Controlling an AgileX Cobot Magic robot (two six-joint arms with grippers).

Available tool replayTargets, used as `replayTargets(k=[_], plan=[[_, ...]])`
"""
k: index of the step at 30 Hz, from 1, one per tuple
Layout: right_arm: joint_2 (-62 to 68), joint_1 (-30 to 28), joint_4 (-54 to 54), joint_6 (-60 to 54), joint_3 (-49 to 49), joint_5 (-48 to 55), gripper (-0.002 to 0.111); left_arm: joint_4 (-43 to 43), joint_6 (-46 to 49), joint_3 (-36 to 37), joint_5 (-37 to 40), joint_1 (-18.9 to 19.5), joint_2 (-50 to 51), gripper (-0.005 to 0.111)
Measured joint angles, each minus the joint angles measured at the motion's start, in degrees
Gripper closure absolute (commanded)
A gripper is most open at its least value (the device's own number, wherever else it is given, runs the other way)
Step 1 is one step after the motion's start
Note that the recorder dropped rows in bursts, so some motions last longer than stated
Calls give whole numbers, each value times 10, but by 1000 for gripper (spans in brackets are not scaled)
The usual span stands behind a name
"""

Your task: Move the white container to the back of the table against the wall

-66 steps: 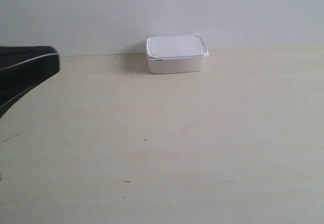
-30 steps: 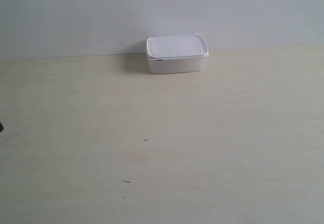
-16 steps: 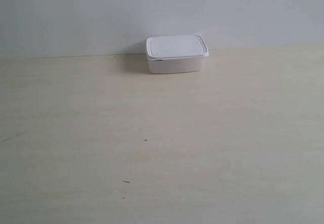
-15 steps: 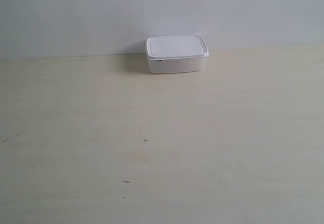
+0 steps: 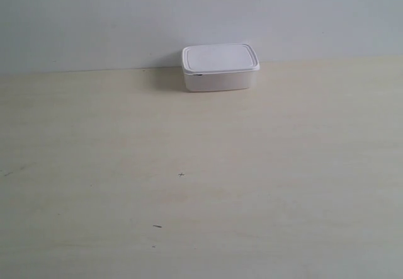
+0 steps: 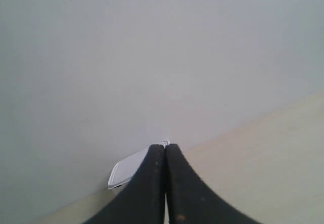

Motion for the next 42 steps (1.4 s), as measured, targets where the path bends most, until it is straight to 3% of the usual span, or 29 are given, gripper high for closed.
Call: replayTargets(k=[8,12,17,20,30,42], plan=[[0,0,0,0,0,0,108,0,0,0,5,9,0,107],[0,0,0,-1,0,10,108,2,1,1,98,9,-1,107],[0,0,-19,-1,0,23,108,135,39,17,108,16,-12,107],[0,0,-65,-1,0,-11,108,170,42,18,108,27,-28,107],[0,0,-96,-1,0,-34,108,178,32,18,112,28,-37,107],[0,0,-252,-2,8,-10,108,178,31,18,220,28,-37,107]])
